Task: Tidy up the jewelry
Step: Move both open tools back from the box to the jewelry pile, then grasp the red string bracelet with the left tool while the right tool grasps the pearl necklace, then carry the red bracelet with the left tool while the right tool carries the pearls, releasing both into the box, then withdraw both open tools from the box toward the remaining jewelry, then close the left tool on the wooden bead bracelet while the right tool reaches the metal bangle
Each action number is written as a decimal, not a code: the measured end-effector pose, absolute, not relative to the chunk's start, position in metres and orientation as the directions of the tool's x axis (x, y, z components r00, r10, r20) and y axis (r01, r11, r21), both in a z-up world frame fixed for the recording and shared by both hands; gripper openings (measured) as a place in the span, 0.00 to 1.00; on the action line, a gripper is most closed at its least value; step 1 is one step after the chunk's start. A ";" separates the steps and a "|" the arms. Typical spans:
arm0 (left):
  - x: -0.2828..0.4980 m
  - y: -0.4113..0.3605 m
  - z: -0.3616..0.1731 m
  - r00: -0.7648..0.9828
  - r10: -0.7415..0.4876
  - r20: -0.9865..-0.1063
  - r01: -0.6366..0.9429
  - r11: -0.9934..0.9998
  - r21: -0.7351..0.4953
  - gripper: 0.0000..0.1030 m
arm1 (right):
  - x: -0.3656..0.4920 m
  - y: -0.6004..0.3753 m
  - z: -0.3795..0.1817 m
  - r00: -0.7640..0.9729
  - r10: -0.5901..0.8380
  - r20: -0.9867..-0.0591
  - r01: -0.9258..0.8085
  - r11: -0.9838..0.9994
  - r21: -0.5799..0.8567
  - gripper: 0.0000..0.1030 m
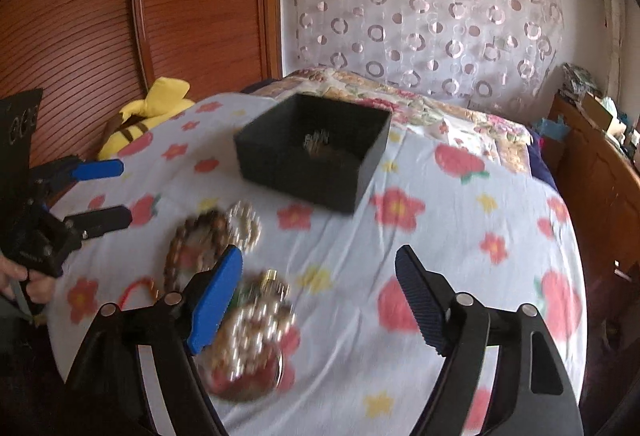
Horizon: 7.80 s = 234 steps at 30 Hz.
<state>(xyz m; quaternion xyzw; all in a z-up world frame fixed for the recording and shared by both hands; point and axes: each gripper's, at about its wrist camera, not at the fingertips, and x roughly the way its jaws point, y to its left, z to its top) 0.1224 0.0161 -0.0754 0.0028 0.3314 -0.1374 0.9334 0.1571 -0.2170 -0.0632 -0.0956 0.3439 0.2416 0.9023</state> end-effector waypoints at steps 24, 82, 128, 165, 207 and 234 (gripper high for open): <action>0.097 -0.021 -0.107 0.605 -0.270 -0.749 0.360 0.932 -0.046 0.27 | 0.110 -0.227 -0.091 0.609 0.404 -0.683 -0.512 0.858 0.051 0.77; 0.061 -0.001 -0.066 0.739 -0.331 -0.587 0.328 0.938 -0.115 0.01 | 0.107 -0.198 -0.059 0.616 0.455 -0.644 -0.564 0.825 0.044 0.08; 0.136 -0.006 0.018 0.831 -0.310 -0.462 0.329 0.944 -0.042 0.01 | 0.232 -0.161 0.102 0.811 0.361 -0.460 -0.496 0.841 -0.215 0.08; 0.265 -0.032 -0.026 0.761 -0.211 -0.614 0.248 0.968 -0.025 0.02 | 0.238 -0.202 -0.003 0.699 0.362 -0.617 -0.494 0.868 -0.050 0.21; 0.126 0.006 -0.069 0.768 -0.220 -0.602 0.244 0.969 -0.043 0.93 | 0.118 -0.205 -0.081 0.558 0.432 -0.709 -0.577 0.815 0.043 0.68; 0.114 -0.001 -0.086 0.700 -0.238 -0.674 0.288 0.957 -0.039 0.93 | 0.114 -0.188 -0.096 0.514 0.380 -0.769 -0.624 0.781 -0.031 0.58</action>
